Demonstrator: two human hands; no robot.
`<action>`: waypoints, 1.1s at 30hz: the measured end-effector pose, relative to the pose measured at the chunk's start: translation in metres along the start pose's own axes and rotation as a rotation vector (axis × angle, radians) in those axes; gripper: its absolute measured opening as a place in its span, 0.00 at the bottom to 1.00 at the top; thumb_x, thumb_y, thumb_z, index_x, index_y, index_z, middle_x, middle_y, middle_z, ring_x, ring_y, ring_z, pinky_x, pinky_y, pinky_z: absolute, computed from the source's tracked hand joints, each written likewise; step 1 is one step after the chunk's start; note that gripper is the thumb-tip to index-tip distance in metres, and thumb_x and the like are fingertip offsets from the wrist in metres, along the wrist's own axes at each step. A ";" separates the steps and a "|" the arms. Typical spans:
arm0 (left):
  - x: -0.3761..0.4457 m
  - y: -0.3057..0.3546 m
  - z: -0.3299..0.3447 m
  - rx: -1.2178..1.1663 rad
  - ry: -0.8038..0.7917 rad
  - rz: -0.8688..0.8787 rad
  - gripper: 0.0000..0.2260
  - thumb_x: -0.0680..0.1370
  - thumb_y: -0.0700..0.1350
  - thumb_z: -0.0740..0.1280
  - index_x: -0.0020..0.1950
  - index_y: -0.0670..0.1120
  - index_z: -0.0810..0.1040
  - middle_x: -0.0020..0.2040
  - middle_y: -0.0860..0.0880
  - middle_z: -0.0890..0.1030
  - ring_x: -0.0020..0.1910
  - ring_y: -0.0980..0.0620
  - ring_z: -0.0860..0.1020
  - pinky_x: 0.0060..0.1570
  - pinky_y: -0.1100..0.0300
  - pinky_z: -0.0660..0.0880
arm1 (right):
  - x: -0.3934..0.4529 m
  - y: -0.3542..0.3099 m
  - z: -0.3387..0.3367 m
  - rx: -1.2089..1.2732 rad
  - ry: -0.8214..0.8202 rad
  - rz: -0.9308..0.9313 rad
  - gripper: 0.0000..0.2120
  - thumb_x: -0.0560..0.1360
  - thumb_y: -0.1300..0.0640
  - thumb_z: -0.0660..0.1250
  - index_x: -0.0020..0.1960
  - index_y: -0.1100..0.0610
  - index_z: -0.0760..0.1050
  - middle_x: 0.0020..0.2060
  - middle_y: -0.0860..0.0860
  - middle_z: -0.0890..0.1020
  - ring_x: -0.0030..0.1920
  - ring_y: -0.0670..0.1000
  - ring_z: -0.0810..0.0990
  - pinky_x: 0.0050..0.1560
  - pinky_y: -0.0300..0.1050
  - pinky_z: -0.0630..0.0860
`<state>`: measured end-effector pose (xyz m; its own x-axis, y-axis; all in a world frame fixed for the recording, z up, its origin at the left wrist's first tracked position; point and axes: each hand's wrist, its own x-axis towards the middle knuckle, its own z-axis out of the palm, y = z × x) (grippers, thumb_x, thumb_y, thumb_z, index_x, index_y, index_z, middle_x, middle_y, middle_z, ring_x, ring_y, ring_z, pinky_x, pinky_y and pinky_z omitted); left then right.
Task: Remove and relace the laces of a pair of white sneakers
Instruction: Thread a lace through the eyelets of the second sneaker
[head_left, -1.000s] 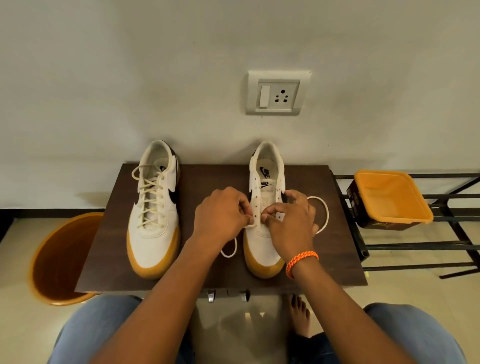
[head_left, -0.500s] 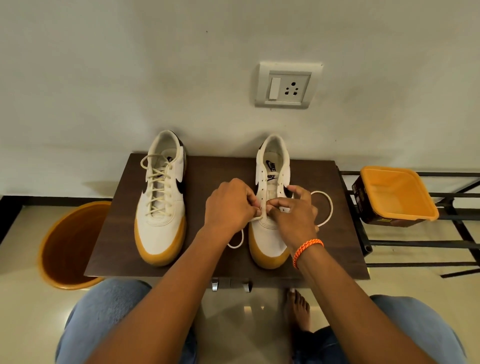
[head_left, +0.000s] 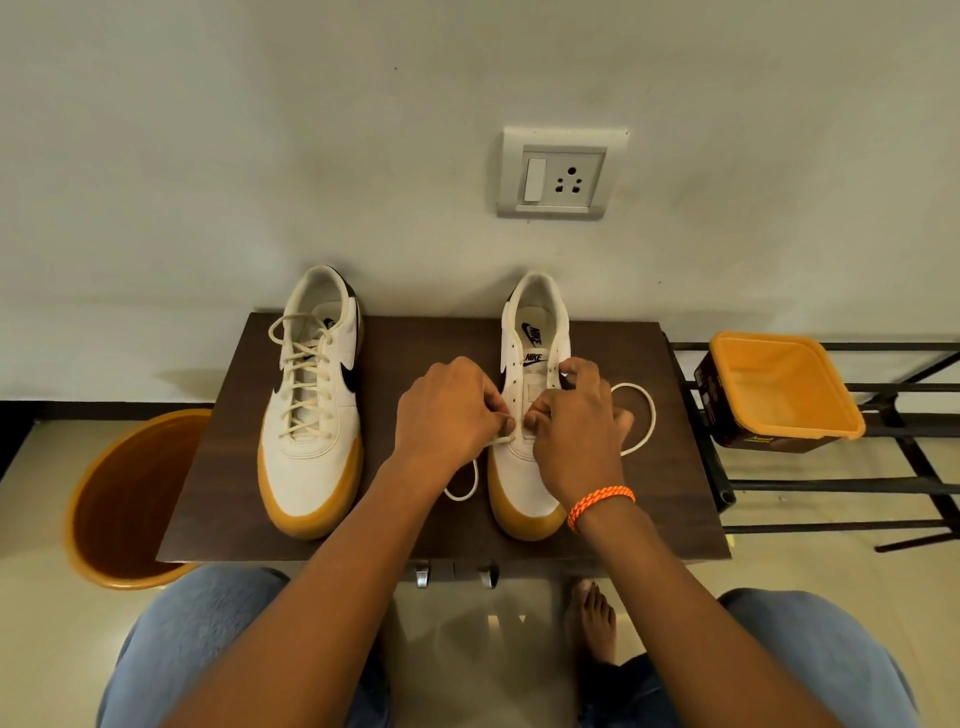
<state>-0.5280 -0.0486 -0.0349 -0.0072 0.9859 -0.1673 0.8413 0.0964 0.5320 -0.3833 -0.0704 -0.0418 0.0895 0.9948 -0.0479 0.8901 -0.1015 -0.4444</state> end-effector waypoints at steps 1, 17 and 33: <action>0.000 0.000 0.000 -0.001 -0.006 -0.002 0.05 0.73 0.54 0.81 0.42 0.56 0.88 0.38 0.58 0.84 0.37 0.59 0.81 0.38 0.60 0.79 | -0.001 0.000 0.001 0.020 -0.019 0.007 0.04 0.77 0.60 0.74 0.51 0.53 0.86 0.76 0.50 0.65 0.74 0.54 0.65 0.65 0.58 0.65; 0.005 -0.008 -0.047 -0.922 0.094 0.068 0.04 0.81 0.39 0.71 0.49 0.46 0.84 0.48 0.48 0.88 0.46 0.52 0.83 0.45 0.57 0.78 | 0.008 0.009 -0.019 0.014 -0.122 -0.023 0.03 0.74 0.52 0.77 0.45 0.45 0.83 0.72 0.45 0.67 0.70 0.51 0.66 0.66 0.55 0.59; 0.006 -0.008 -0.011 -0.078 -0.064 0.084 0.06 0.73 0.54 0.81 0.41 0.56 0.86 0.35 0.59 0.84 0.37 0.59 0.83 0.42 0.55 0.82 | 0.016 0.012 -0.015 0.123 -0.033 -0.105 0.03 0.77 0.51 0.72 0.47 0.49 0.80 0.52 0.45 0.76 0.53 0.47 0.76 0.55 0.49 0.58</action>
<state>-0.5408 -0.0422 -0.0309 0.0984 0.9804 -0.1706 0.7929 0.0263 0.6088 -0.3642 -0.0557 -0.0346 -0.0183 0.9995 -0.0241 0.8319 0.0019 -0.5550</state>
